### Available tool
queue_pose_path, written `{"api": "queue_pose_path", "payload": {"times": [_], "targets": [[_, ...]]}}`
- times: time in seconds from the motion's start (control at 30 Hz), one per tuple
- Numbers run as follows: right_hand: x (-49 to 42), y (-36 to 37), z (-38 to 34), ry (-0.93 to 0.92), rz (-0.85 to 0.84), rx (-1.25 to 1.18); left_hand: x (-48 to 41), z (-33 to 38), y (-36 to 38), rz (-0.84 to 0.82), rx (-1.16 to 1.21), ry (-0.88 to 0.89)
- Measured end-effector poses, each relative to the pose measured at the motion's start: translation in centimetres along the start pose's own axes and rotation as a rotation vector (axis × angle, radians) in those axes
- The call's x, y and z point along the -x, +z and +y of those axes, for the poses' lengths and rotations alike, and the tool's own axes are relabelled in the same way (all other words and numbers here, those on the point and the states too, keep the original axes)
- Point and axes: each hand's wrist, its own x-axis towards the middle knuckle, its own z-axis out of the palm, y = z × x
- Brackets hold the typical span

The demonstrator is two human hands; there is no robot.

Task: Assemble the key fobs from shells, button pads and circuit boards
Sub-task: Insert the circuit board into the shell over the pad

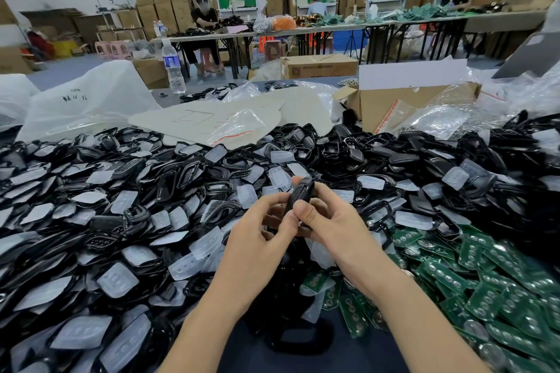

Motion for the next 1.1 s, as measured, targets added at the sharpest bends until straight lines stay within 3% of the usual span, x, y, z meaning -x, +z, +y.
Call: {"api": "queue_pose_path", "payload": {"times": [0.3,1.1], "targets": [[0.04,-0.26,-0.26,-0.043,0.028,0.207,0.01,0.02,-0.07,0.01,0.019,0.011],[0.04,-0.08,-0.1,-0.054,0.082,0.205,0.09,-0.14,0.01,0.049,-0.001,0.042]]}}
